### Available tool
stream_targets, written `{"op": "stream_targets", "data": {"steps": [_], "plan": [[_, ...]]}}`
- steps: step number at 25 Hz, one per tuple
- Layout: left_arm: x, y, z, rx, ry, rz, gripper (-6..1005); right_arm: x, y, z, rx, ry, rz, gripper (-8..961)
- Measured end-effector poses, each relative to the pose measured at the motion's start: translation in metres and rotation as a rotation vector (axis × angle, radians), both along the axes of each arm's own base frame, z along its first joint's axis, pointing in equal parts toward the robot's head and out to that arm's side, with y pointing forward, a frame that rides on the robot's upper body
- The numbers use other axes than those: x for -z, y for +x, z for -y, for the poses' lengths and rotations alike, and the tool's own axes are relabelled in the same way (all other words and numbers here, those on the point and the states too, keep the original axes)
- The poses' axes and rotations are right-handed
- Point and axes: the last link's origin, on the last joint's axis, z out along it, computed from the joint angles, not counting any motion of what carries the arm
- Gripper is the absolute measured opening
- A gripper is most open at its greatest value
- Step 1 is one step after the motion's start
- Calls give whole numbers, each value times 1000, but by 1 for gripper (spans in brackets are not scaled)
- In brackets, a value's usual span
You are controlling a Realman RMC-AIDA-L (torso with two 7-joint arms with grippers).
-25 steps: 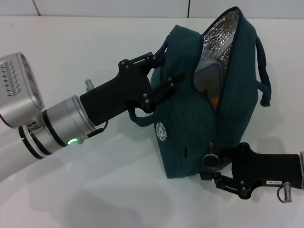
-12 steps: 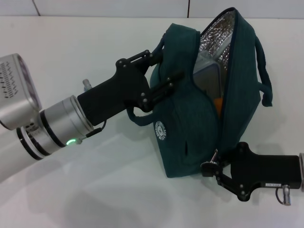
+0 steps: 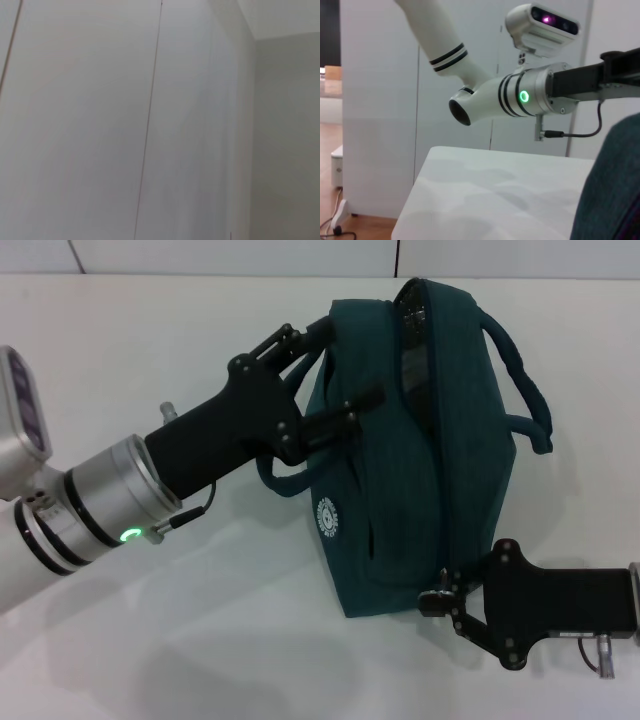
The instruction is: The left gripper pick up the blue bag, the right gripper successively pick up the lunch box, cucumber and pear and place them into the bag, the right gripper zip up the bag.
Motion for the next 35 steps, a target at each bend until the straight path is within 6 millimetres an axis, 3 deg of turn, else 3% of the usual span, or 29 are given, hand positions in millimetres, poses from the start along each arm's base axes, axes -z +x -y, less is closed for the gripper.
{"op": "stream_targets", "data": {"steps": [4, 14, 19, 25, 29, 35], "plan": [[-4, -7, 7, -11, 11, 20, 835, 0, -4, -4, -62, 43, -1, 10], [-24, -55, 52, -151, 160, 52, 882, -9, -39, -37, -161, 198, -97, 10], [-18, -72, 70, -218, 187, 7, 875, -7, -49, -50, -187, 244, -91, 10], [1, -79, 68, -263, 120, -81, 844, 1, -57, -52, -211, 259, -87, 10], [15, -72, 59, -213, 47, -163, 824, 2, -57, -51, -205, 262, -93, 10], [21, -66, 52, -165, 12, -200, 793, 2, -55, -50, -192, 265, -97, 10]]}}
